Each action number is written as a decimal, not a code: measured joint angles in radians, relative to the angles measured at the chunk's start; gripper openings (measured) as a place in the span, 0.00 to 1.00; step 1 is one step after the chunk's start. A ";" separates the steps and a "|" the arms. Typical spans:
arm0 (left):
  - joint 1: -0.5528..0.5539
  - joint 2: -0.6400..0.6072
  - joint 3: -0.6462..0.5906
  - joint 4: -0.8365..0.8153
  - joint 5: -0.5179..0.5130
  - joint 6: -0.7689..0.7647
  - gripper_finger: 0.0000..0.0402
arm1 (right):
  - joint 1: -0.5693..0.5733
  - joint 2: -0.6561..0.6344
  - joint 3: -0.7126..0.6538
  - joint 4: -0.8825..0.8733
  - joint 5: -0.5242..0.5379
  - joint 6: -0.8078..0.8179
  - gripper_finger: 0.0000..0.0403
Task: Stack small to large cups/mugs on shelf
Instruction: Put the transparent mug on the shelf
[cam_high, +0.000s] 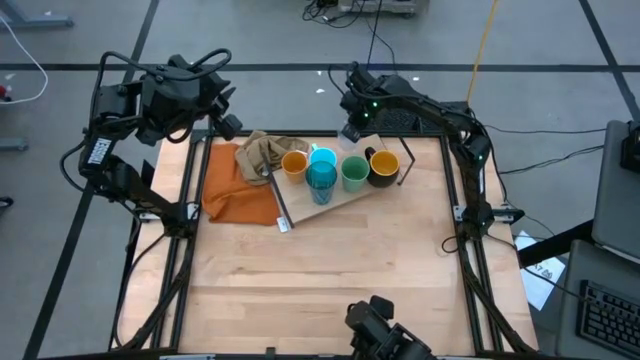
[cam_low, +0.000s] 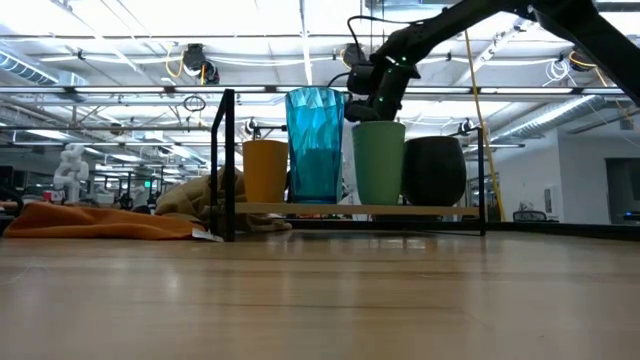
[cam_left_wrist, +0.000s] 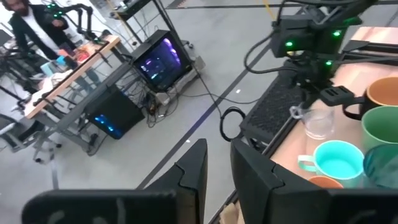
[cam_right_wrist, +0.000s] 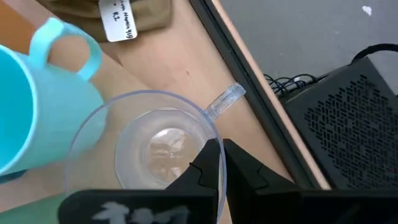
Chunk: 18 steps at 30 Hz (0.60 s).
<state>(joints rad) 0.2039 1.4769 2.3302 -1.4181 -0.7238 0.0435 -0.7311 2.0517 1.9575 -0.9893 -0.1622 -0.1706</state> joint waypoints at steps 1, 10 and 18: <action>0.000 0.000 0.000 0.000 -0.006 0.001 0.18 | 0.000 -0.008 -0.021 0.014 -0.008 0.005 0.00; 0.016 0.000 0.000 0.001 -0.010 0.002 0.18 | 0.002 -0.061 -0.155 0.094 -0.027 0.021 0.00; 0.032 0.000 0.000 0.001 0.006 -0.002 0.18 | 0.025 -0.062 -0.216 0.135 -0.027 0.019 0.00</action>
<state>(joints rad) 0.2356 1.4769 2.3302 -1.4167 -0.7181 0.0414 -0.7063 1.9892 1.7416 -0.8539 -0.1894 -0.1516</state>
